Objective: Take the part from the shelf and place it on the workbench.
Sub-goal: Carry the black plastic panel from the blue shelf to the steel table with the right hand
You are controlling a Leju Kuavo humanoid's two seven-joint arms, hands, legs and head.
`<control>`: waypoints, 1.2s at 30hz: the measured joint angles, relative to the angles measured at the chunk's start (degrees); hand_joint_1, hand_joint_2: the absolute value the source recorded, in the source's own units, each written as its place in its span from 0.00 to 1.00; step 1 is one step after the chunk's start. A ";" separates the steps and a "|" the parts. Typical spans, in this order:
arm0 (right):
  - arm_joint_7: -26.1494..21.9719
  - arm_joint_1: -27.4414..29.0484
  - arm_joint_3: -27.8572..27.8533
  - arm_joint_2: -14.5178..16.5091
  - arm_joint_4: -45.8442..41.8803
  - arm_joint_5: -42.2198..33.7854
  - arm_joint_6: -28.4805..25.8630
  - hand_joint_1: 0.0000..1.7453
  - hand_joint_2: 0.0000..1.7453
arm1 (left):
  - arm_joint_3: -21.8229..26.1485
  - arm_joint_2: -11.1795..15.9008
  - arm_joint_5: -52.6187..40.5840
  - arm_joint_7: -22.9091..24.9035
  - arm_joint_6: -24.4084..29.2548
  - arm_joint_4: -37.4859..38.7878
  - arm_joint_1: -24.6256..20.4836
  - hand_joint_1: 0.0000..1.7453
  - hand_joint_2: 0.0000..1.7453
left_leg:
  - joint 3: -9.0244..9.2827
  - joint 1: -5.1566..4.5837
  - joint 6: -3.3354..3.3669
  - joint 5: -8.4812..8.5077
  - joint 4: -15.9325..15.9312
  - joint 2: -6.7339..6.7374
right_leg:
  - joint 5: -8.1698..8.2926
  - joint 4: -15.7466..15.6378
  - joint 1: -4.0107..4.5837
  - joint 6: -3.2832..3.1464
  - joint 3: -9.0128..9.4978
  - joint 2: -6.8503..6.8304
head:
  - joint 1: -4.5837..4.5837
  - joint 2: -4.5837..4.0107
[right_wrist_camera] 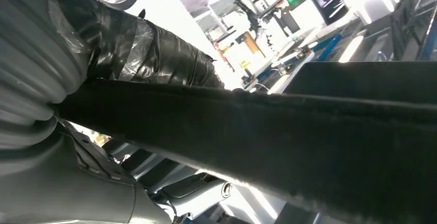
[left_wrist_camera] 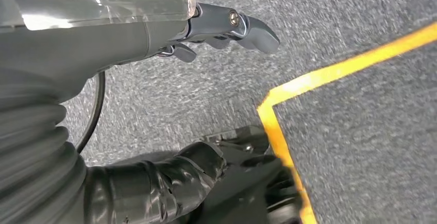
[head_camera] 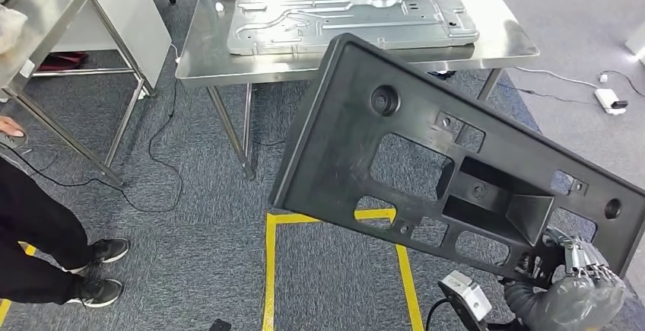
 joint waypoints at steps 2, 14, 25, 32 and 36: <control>0.00 -0.08 0.15 -0.05 0.23 0.03 0.01 0.98 1.00 | 0.00 0.00 0.00 0.01 -0.01 0.00 0.13 0.00 1.00 | -3.05 0.06 -0.10 -0.35 4.54 0.01 | -0.36 0.06 0.17 -0.14 0.37 0.09 | 0.00 0.00; 0.00 -0.66 0.43 -0.35 0.68 0.09 -0.01 0.98 1.00 | 0.01 0.07 -0.13 0.03 -0.08 0.00 0.00 0.00 1.00 | 4.53 0.15 2.93 8.42 -13.11 -0.08 | -5.60 6.66 0.48 2.47 -1.16 0.15 | 0.07 0.00; 0.01 -1.18 0.54 -0.56 1.54 0.06 0.02 0.98 1.00 | 0.01 -0.03 -0.24 0.06 -0.17 0.00 -0.10 0.00 1.00 | 6.66 -0.12 1.16 5.84 -12.53 -0.32 | 0.08 1.04 0.25 1.89 -1.01 0.23 | 0.04 0.00; -0.01 -1.39 0.67 -0.54 1.69 0.05 -0.01 0.98 1.00 | 0.01 -0.05 -0.23 0.05 -0.17 0.00 -0.04 0.00 1.00 | -1.47 0.17 -0.14 -0.78 3.39 -0.25 | -0.59 0.40 0.36 -0.15 0.25 0.09 | -0.13 0.00; 0.00 -1.39 0.73 -0.54 1.95 0.12 0.00 0.98 1.00 | 0.01 -0.05 -0.17 0.07 -0.17 0.00 0.15 0.00 1.00 | 0.15 -0.20 1.16 6.02 -3.80 -0.29 | -1.39 0.37 1.01 -0.30 1.54 0.44 | -0.14 0.00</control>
